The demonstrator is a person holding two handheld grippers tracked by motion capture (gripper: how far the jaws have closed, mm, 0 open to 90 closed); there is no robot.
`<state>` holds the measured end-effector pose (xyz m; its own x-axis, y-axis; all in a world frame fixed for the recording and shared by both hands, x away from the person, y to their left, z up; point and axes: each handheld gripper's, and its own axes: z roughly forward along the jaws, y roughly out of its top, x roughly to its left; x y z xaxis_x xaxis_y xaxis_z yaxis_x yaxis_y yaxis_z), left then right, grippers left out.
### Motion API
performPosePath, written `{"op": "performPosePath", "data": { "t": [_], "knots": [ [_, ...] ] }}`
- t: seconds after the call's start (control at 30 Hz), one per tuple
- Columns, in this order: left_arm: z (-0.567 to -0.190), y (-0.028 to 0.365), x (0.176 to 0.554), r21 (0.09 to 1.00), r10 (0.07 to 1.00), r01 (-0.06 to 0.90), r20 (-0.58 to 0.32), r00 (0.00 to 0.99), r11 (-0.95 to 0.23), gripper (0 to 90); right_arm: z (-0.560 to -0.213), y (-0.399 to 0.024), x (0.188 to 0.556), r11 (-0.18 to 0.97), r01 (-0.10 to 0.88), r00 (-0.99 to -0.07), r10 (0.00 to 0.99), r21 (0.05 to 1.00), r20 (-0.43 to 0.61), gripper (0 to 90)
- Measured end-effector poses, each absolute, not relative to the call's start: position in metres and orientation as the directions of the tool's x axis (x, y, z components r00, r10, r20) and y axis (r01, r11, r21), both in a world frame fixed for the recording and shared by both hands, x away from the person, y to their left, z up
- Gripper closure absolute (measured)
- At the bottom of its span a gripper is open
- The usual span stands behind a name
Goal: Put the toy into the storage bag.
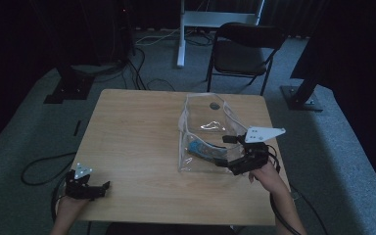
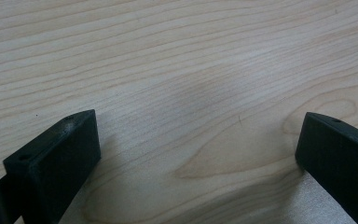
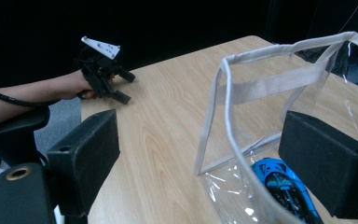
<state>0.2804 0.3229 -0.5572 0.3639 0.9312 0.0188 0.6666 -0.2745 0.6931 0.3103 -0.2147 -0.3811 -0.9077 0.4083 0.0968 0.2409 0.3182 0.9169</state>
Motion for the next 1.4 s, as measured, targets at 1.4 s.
{"op": "performPosePath", "data": {
  "t": [1.4],
  "knots": [
    [-0.557,0.323,0.280,0.693,0.931,0.666,0.019,0.364,-0.274,0.3,-0.464,-0.255,0.285,0.277,0.343,-0.866,0.464,0.898,0.188,11.7]
  ]
}}
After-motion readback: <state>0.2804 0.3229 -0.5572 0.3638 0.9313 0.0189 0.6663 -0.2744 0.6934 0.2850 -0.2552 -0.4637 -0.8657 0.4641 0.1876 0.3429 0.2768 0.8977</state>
